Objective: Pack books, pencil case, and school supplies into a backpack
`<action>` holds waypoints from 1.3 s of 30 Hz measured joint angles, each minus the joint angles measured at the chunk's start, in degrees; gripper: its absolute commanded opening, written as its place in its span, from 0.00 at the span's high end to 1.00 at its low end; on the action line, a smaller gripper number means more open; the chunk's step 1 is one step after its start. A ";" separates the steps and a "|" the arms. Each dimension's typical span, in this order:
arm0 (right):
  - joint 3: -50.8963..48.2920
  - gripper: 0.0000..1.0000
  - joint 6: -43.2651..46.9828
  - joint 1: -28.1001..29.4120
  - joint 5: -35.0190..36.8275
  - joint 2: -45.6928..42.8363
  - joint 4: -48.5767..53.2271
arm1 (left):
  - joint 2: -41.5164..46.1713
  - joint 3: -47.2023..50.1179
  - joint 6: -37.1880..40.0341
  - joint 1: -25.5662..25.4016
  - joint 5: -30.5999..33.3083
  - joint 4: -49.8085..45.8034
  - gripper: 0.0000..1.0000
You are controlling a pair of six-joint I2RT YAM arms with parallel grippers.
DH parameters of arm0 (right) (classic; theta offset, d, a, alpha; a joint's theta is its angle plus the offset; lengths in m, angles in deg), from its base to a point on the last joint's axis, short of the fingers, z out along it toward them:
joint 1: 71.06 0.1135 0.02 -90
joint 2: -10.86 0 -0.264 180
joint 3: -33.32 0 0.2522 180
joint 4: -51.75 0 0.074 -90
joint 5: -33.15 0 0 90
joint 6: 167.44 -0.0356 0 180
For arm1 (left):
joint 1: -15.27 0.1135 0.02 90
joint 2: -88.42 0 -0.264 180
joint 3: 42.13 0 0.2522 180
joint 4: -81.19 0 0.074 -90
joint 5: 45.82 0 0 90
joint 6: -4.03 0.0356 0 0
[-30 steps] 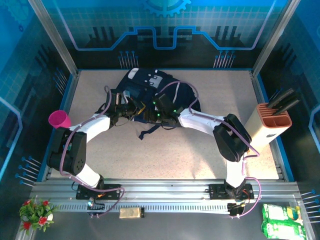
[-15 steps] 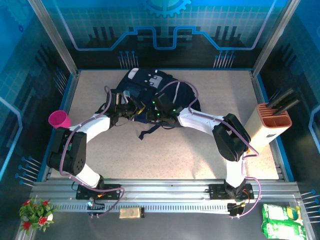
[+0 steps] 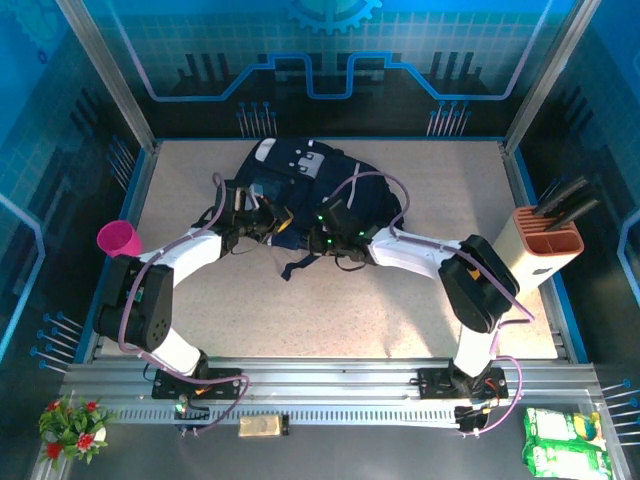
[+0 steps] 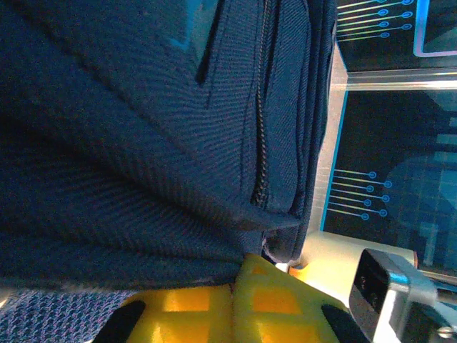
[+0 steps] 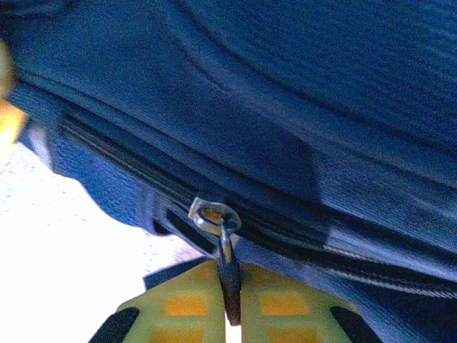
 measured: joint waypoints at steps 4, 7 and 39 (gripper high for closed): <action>-3.43 0.89 0.50 -1.18 0.31 -1.73 -0.22 | 0.00 0.00 0.07 0.09 -0.02 -0.13 1.00; -3.87 0.83 1.70 -1.53 0.07 -2.21 -0.20 | 0.00 0.00 0.68 0.13 -0.04 -0.20 1.00; 5.57 0.73 0.94 0.52 7.41 2.36 10.29 | 0.00 -0.02 0.94 0.52 -0.46 -1.11 1.00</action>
